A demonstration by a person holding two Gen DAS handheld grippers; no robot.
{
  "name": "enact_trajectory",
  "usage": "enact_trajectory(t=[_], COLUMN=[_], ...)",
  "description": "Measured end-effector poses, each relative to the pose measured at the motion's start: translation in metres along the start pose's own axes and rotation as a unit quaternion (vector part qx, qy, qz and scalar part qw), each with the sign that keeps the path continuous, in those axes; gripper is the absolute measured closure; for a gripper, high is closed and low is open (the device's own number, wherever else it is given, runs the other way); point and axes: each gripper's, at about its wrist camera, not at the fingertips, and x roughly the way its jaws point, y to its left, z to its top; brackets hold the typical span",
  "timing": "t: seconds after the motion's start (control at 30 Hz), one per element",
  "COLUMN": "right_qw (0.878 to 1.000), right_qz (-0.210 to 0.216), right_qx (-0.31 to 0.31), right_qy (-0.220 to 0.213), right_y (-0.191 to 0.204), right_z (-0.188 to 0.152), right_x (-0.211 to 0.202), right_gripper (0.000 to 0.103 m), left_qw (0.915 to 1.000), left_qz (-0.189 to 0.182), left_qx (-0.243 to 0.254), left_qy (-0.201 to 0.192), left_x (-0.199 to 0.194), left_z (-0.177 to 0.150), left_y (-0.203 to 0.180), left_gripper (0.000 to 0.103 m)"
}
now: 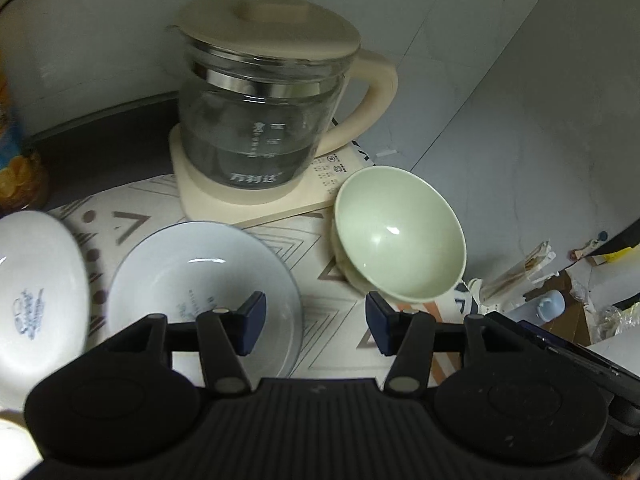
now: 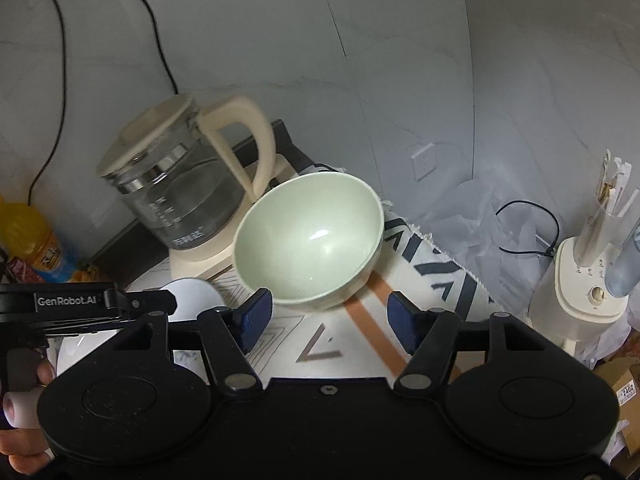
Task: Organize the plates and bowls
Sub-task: 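Close both grippers on the rim of the small pale green bowl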
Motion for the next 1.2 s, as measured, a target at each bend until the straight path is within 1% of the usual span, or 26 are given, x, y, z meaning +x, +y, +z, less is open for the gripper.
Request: enact_trajectory(t=[0.23,0.5,0.67,0.7,0.73,0.77,0.8,0.83,0.87,0.97,1.07,1.2], right_qw=[1.0,0.998,0.998,0.998,0.997,0.997,0.997,0.997,0.997,0.997,0.996,0.996], right_qz=[0.008,0.014,0.019,0.02,0.02,0.02,0.021,0.022,0.024,0.018,0.018,0.029], right_qx=[-0.015,-0.028,-0.028,-0.03,-0.03,-0.029,-0.028,-0.028,-0.03,-0.046,-0.047,-0.05], right_qy=[0.021,0.046,0.059,0.061,0.062,0.064,0.067,0.07,0.071,0.065,0.07,0.063], right_y=[-0.013,-0.023,-0.027,-0.026,-0.027,-0.028,-0.028,-0.028,-0.028,-0.025,-0.024,-0.025], right_z=[0.015,0.021,0.023,0.024,0.024,0.024,0.025,0.025,0.024,0.022,0.023,0.026], right_x=[0.034,0.068,0.083,0.086,0.089,0.093,0.096,0.1,0.103,0.107,0.105,0.095], right_gripper=[0.04,0.04,0.045,0.045,0.046,0.05,0.052,0.06,0.071,0.073,0.076,0.076], left_qw=[0.9999,0.9994,0.9991,0.999,0.9989,0.9988,0.9985,0.9983,0.9981,0.9973,0.9975,0.998], left_qz=[0.001,0.009,0.012,0.014,0.014,0.015,0.015,0.015,0.014,-0.001,0.015,0.017], left_qx=[-0.014,-0.03,-0.037,-0.039,-0.042,-0.046,-0.049,-0.052,-0.057,-0.069,-0.065,-0.06], left_qy=[0.005,0.016,0.018,0.016,0.013,0.013,0.016,0.018,0.021,0.024,0.024,0.014], left_x=[0.036,0.071,0.082,0.085,0.087,0.089,0.092,0.094,0.097,0.101,0.096,0.084], left_z=[0.012,0.013,0.012,0.012,0.011,0.011,0.011,0.011,0.01,0.009,0.008,0.004], left_y=[-0.015,-0.019,-0.021,-0.021,-0.021,-0.021,-0.021,-0.021,-0.02,-0.021,-0.026,-0.03], left_gripper=[0.05,0.05,0.051,0.055,0.055,0.057,0.062,0.065,0.071,0.084,0.085,0.085])
